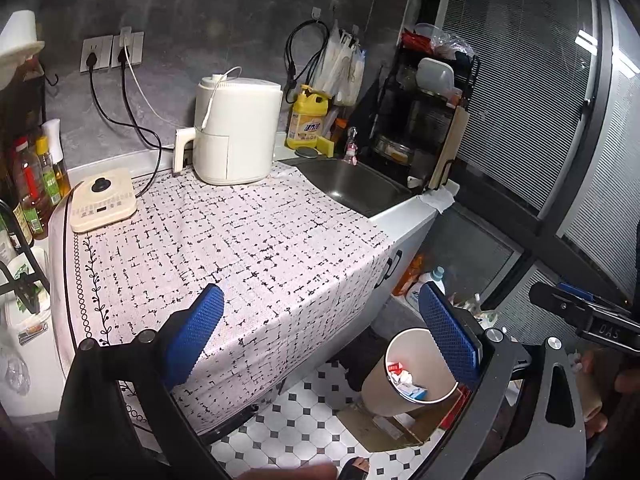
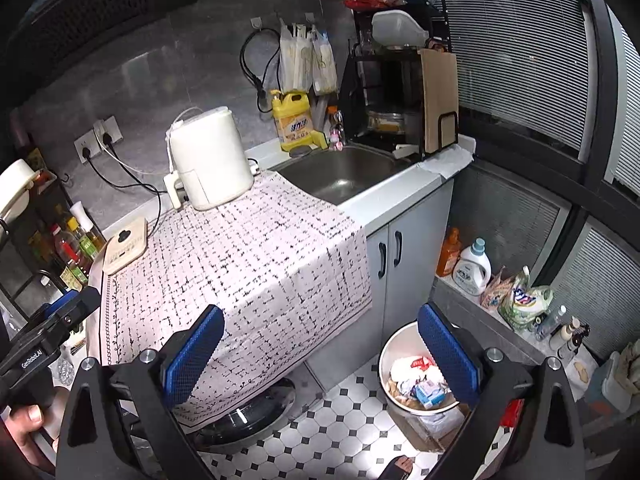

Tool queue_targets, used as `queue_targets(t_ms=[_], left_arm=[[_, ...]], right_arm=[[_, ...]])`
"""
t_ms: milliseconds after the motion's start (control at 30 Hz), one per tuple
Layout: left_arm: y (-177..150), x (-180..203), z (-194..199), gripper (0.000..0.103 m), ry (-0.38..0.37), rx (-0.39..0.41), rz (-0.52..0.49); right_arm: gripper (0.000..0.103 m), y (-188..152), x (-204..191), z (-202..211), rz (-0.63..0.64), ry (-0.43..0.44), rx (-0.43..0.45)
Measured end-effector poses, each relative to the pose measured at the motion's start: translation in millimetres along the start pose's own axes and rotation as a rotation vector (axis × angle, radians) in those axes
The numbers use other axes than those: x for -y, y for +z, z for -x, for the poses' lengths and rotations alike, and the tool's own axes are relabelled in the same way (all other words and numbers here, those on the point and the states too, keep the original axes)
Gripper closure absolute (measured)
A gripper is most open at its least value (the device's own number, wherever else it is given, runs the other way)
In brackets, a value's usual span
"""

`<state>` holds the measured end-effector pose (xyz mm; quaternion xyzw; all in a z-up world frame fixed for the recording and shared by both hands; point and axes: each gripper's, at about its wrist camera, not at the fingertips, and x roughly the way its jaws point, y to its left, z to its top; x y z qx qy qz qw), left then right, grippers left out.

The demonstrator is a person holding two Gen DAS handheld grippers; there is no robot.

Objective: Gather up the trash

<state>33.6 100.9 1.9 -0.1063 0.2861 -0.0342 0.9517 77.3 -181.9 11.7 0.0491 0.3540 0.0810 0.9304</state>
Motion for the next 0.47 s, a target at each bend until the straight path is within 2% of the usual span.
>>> queue_targets(t_ms=[267,467], left_arm=[[-8,-27,-8,0.006,-0.018,-0.024,0.031],[-9,-57,-16,0.006,0.006,-0.03,0.081]], right_arm=[[0.008,-18,-14,-15,-0.003,-0.037,-0.068],[0.008,-7,-34,-39,0.064,-0.027,-0.093]])
